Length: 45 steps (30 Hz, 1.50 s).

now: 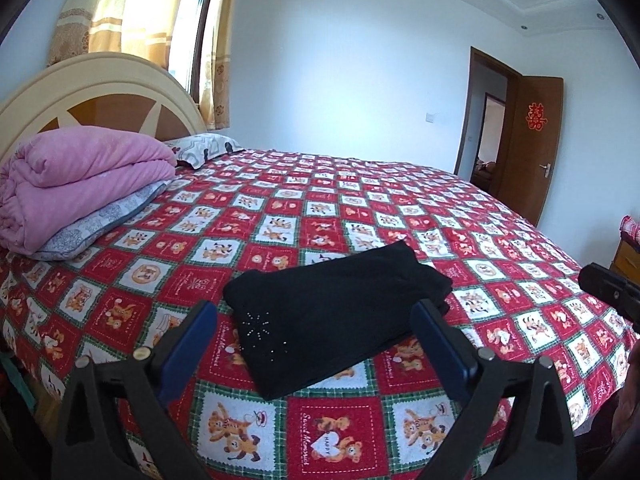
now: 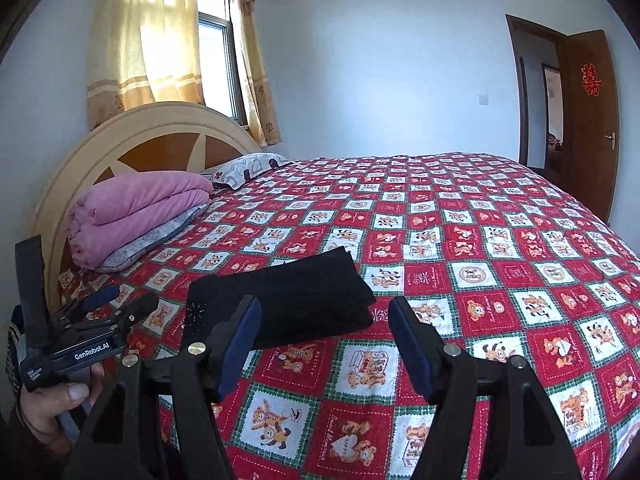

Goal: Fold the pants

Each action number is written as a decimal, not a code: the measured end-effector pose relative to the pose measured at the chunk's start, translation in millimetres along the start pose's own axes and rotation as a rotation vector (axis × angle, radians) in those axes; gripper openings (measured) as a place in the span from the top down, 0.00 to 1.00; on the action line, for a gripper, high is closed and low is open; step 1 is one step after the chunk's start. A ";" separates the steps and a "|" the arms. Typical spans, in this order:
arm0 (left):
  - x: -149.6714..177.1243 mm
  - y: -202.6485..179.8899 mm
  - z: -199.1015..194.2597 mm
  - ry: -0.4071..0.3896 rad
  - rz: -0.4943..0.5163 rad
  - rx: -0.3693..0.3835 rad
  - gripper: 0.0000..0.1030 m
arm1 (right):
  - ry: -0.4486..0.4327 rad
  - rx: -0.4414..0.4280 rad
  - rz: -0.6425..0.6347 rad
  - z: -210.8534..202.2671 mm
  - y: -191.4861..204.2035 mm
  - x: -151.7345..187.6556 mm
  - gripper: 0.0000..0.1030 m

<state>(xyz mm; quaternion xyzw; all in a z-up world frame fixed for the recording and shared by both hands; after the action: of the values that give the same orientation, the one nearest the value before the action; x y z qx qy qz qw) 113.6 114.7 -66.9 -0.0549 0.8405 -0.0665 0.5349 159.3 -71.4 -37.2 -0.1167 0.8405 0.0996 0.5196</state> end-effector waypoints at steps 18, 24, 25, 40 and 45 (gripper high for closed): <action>-0.1 -29.0 -9.1 -0.010 0.060 0.022 0.00 | -0.024 0.018 -0.007 -28.6 -9.8 17.4 0.33; -0.9 -30.4 -10.7 -0.015 0.059 0.017 0.00 | -0.039 0.031 -0.030 -33.0 -8.4 16.2 0.33; -1.0 -31.0 -11.2 -0.013 0.059 0.019 0.00 | -0.041 0.032 -0.029 -33.8 -8.4 15.7 0.33; -1.6 -27.8 -9.1 0.003 0.033 0.019 0.00 | -0.060 0.038 -0.048 -38.8 -5.3 12.3 0.33; 1.2 -26.2 -6.2 0.017 0.054 -0.029 0.00 | -0.054 0.040 -0.054 -36.6 -5.1 15.2 0.33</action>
<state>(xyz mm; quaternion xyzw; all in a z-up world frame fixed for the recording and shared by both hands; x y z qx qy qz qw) 108.1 89.1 -60.8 -0.0393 0.8471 -0.0405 0.5284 123.1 -88.2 -34.9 -0.1261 0.8247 0.0717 0.5467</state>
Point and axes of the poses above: each gripper's, at about its wrist camera, not at the fingertips, and z roughly the way its jaws point, y to its left, x to its underside, the point moved 8 cm from there along z, roughly the way its jaws point, and after that the axes turned 8 degrees about x, right-handed, at the moved point
